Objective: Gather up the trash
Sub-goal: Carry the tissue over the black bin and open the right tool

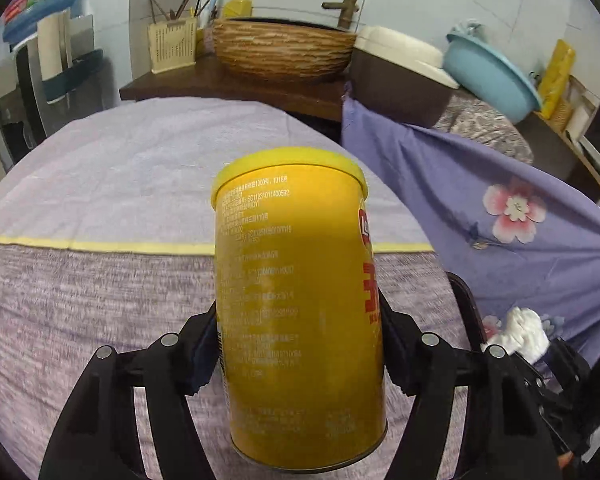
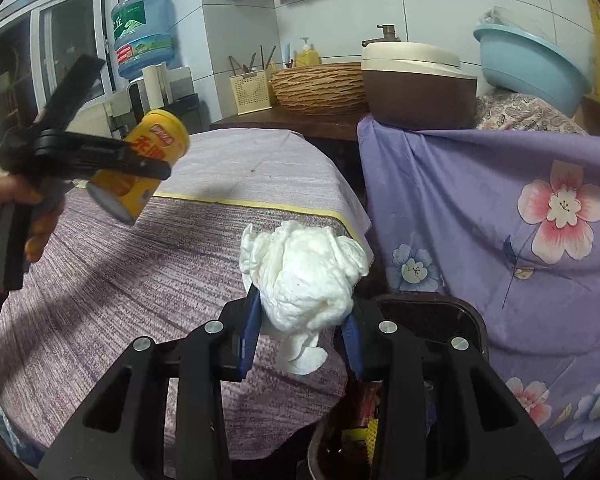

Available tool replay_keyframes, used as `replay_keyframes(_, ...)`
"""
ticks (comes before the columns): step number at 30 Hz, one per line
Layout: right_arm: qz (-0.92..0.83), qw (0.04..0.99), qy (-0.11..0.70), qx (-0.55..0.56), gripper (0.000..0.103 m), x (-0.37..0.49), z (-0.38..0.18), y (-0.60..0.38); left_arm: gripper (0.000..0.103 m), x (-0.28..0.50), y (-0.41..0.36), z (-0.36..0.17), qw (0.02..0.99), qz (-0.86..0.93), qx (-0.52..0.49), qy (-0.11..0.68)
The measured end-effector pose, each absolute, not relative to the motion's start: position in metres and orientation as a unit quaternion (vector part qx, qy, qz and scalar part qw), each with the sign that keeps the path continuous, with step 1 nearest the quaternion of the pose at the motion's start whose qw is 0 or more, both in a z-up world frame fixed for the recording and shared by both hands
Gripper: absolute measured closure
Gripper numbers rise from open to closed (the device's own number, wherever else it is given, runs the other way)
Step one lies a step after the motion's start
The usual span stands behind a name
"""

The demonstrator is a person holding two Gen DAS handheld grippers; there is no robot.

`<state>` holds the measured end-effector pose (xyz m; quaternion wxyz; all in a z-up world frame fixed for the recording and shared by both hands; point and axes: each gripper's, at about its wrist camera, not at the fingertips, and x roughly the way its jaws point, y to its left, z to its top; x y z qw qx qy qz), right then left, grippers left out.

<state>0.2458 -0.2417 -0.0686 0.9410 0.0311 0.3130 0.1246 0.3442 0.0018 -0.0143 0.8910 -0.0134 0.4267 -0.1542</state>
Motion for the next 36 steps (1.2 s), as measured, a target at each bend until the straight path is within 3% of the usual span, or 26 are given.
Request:
replay_keyframes(6,0.112,0.941,0.316,0.052,0.067,0.219,-0.075,-0.249,0.037,0.274,-0.009,-0.003,0.918,-0.154,0.023,0.366)
replay_keyframes(19,0.051,0.940,0.325,0.088,0.067,0.152,-0.090,-0.287,0.037,0.181,-0.046,-0.011,0.914,-0.216,-0.006,0.342)
replay_keyframes(31,-0.022,0.912,0.396,0.107,0.066,0.154,-0.168,-0.347,0.037,0.150,-0.120,-0.042,0.891,-0.286,0.011,0.352)
replay_keyframes(36,-0.027,0.906,0.406,0.116,0.048,0.170,-0.189,-0.357,0.037,0.151,-0.141,-0.060,0.881,-0.297,0.020,0.367)
